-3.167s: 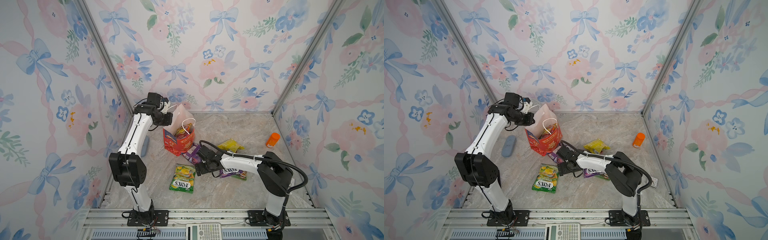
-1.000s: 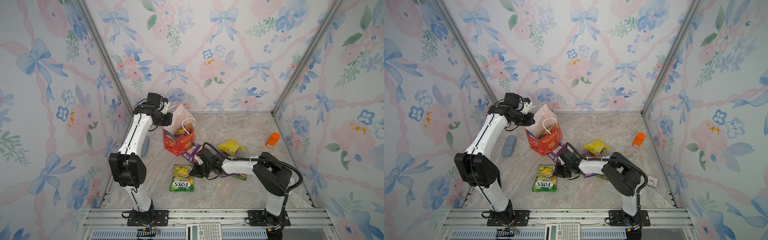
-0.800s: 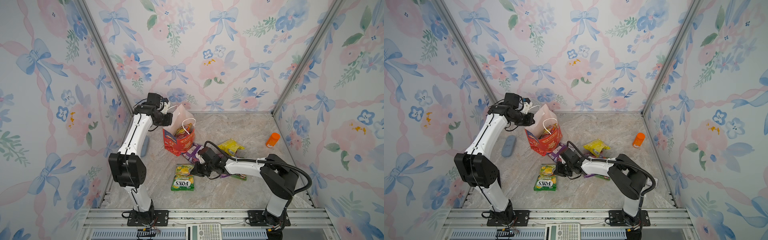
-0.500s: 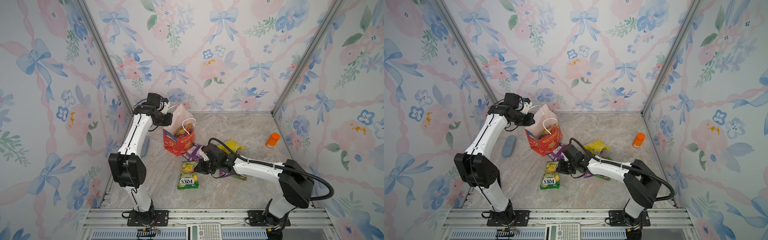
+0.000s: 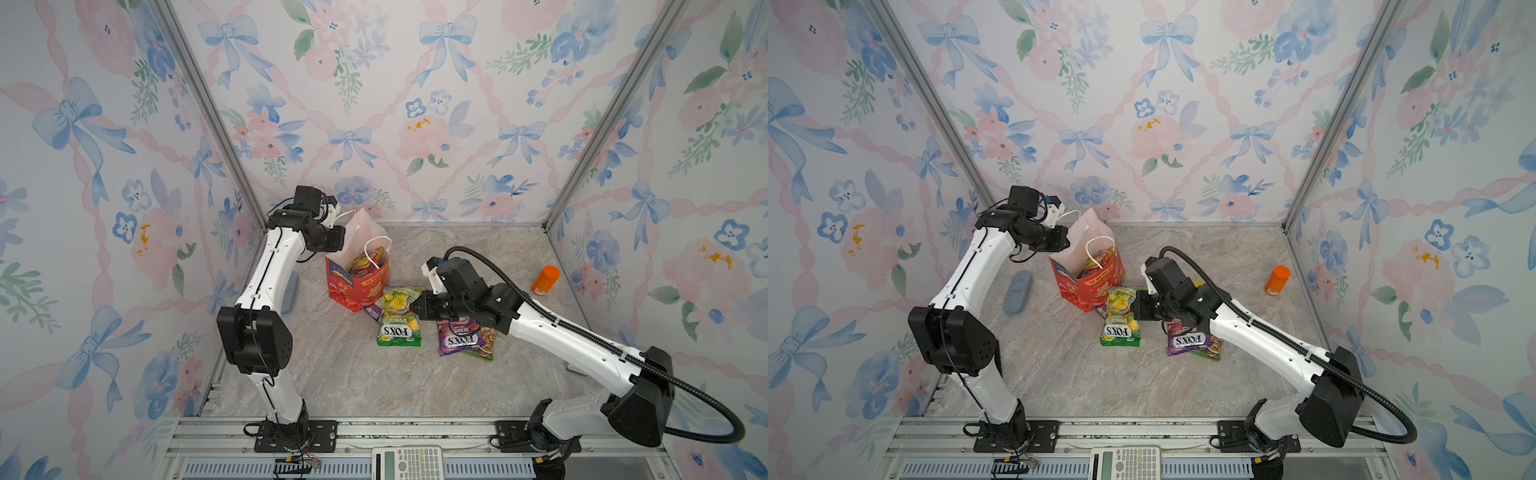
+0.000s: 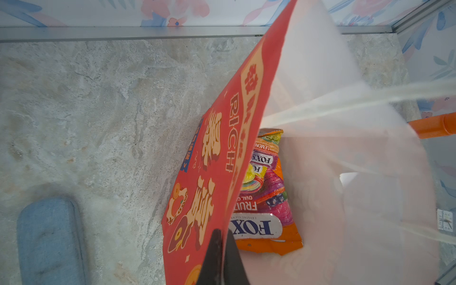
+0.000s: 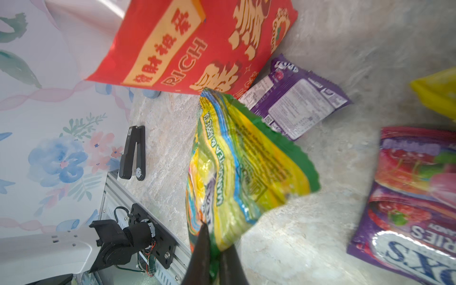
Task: Place the snacks into the paper bag
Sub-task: 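Grasp the green Fox's packet with the right gripper and lift it, then carry the green Fox's packet over the bag opening beside the left gripper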
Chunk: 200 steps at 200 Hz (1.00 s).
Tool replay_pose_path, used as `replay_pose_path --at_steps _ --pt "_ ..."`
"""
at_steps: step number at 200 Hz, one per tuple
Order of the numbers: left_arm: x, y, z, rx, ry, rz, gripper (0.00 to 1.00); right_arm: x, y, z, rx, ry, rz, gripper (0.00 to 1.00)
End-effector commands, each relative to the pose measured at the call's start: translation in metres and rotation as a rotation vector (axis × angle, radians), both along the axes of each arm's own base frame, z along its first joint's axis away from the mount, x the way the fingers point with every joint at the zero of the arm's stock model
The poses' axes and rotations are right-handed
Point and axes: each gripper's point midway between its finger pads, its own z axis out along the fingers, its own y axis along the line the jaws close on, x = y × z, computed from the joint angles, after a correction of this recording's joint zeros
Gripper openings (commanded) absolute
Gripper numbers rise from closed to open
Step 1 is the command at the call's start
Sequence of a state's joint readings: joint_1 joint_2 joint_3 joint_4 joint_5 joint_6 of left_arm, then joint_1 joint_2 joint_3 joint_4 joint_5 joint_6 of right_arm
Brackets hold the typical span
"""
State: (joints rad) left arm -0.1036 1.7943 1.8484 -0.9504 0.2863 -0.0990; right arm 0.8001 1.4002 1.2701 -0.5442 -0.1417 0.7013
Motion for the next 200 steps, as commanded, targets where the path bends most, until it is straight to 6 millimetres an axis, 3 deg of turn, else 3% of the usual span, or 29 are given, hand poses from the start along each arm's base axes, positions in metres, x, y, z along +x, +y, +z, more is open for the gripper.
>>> replay_pose_path --at_steps 1,104,175,179,200 --pt "-0.01 0.005 -0.004 -0.006 0.039 0.017 0.0 0.022 -0.019 0.03 -0.015 -0.097 -0.037 0.0" --pt "-0.011 0.005 -0.002 -0.004 0.035 0.017 0.0 0.106 -0.058 0.114 -0.003 -0.331 -0.147 0.0" --pt "-0.011 0.004 -0.004 -0.007 0.04 0.014 0.0 0.153 -0.047 0.171 0.029 -0.48 -0.187 0.0" --pt "-0.011 0.004 -0.004 -0.007 0.041 0.015 0.0 0.16 -0.044 0.165 0.022 -0.471 -0.188 0.0" --pt "-0.011 0.005 -0.004 -0.007 0.04 0.015 0.0 0.173 -0.039 0.18 0.027 -0.513 -0.199 0.0"
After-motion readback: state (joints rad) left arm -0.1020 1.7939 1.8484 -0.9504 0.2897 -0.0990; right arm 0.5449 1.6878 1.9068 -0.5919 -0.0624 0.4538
